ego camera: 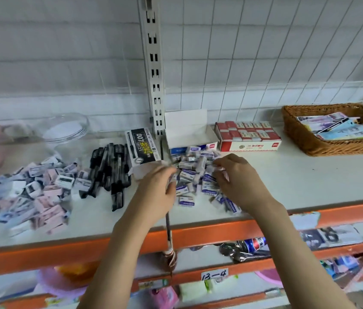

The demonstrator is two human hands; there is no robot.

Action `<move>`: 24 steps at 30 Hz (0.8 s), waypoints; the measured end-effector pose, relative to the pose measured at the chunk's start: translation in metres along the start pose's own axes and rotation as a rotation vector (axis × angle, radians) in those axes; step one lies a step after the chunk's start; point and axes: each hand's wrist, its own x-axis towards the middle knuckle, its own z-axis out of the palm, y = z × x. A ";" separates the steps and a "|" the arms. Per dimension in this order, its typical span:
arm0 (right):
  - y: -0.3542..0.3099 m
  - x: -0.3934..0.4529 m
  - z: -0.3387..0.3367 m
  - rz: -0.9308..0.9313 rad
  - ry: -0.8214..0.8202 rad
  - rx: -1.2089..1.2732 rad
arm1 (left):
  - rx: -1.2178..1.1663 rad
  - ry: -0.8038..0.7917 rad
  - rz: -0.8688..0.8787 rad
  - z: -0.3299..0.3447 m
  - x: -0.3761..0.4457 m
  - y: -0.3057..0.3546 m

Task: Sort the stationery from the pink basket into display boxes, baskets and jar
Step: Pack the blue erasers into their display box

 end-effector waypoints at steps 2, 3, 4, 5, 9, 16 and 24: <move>-0.002 0.003 -0.001 -0.009 -0.002 -0.022 | 0.039 -0.045 -0.015 0.005 -0.002 -0.005; -0.003 0.004 -0.001 -0.022 0.008 -0.037 | 0.079 -0.036 -0.020 0.008 -0.003 -0.008; -0.003 0.005 -0.001 -0.035 0.019 -0.051 | 0.132 -0.022 -0.032 0.010 -0.005 -0.012; -0.003 0.006 -0.002 -0.050 0.030 -0.060 | 0.181 -0.014 -0.051 0.011 -0.005 -0.015; 0.001 0.009 -0.002 -0.067 0.047 -0.055 | 0.210 -0.014 -0.096 0.015 0.000 -0.017; 0.013 0.010 -0.010 -0.010 0.071 0.105 | -0.079 0.253 -0.098 0.009 0.015 0.002; 0.034 -0.003 -0.024 0.073 0.066 0.132 | -0.007 0.251 -0.016 0.033 0.058 0.048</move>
